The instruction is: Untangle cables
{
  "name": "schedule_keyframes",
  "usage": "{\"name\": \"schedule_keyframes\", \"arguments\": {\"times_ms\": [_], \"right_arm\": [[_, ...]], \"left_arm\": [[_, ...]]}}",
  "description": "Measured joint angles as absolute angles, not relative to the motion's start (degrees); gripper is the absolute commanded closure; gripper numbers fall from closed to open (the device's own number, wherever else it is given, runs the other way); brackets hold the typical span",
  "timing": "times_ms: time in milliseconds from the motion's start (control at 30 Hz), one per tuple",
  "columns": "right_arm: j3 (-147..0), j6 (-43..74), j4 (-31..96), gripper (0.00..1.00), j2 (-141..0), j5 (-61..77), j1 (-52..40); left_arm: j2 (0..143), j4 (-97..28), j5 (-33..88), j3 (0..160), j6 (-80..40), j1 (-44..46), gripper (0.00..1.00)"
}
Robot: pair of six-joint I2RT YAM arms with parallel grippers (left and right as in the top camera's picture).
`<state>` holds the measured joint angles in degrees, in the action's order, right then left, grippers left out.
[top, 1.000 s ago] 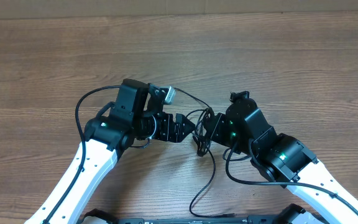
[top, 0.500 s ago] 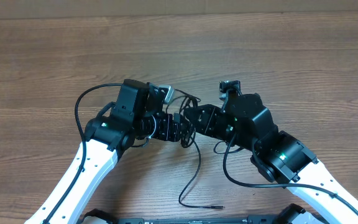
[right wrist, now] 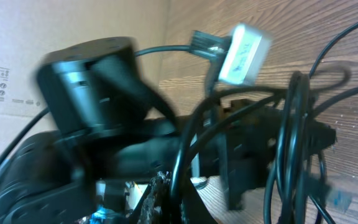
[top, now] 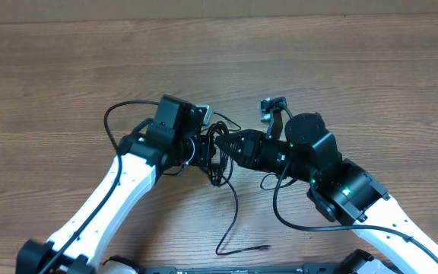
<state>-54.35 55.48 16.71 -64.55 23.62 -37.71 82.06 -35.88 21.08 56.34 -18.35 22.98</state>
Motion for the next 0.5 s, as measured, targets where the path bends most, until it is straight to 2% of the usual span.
{"name": "schedule_keyframes", "arguments": {"times_ms": [233, 500], "right_arm": [[-54.1, 53.4, 19.3, 0.96, -63.8, 26.6, -28.8], [-53.8, 46.7, 39.2, 0.96, -63.0, 20.4, -14.9]], "left_arm": [[85.1, -35.9, 9.4, 56.4, -25.0, 22.5, 0.95], [85.2, -35.8, 6.9, 56.9, -33.5, 18.0, 0.96]]}}
